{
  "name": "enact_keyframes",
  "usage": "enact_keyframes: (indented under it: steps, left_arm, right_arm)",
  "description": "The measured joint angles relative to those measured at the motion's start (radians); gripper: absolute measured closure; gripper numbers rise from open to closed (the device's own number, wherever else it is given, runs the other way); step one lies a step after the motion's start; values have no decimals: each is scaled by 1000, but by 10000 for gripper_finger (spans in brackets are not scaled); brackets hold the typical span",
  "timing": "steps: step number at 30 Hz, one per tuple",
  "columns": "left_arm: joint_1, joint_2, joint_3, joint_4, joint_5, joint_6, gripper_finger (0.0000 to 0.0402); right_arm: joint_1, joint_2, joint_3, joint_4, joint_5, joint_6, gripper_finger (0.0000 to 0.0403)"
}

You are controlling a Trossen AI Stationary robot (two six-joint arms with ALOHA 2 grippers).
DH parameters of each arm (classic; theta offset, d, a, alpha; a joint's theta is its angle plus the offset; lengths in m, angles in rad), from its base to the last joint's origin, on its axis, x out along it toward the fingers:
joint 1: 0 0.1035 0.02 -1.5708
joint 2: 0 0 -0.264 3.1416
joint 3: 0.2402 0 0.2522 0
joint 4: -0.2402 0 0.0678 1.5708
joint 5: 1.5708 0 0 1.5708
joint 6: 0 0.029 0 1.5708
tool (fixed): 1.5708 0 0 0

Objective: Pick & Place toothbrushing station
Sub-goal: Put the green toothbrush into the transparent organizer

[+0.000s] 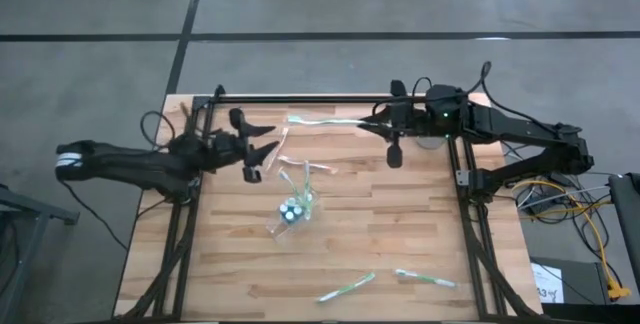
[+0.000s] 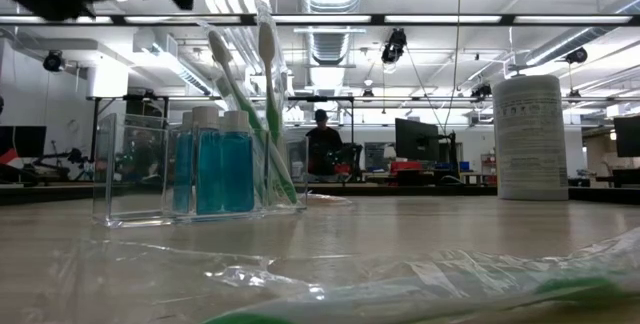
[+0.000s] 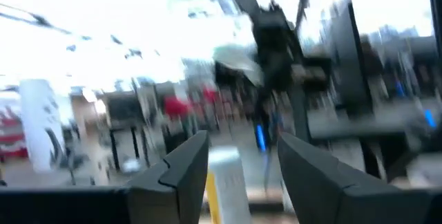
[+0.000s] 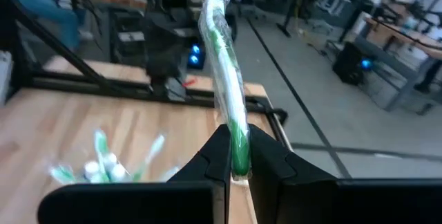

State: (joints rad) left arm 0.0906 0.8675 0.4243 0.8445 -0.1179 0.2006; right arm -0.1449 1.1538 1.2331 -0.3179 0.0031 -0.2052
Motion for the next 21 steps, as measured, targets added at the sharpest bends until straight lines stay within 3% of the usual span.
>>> enact_keyframes:
  steps: [3, 6, 21]
  left_arm:
    - [0, 37, -105, 285, -30, -30, 223]
    - [0, 70, -167, 419, -42, -69, 223]
    - [0, 81, -162, 465, -41, -95, 223]
  right_arm:
    - [4, 41, 0, 66, -29, 22, 380]
    - [4, 95, -1, 100, -30, 36, 380]
    - [4, 251, 3, 253, -82, 57, 380]
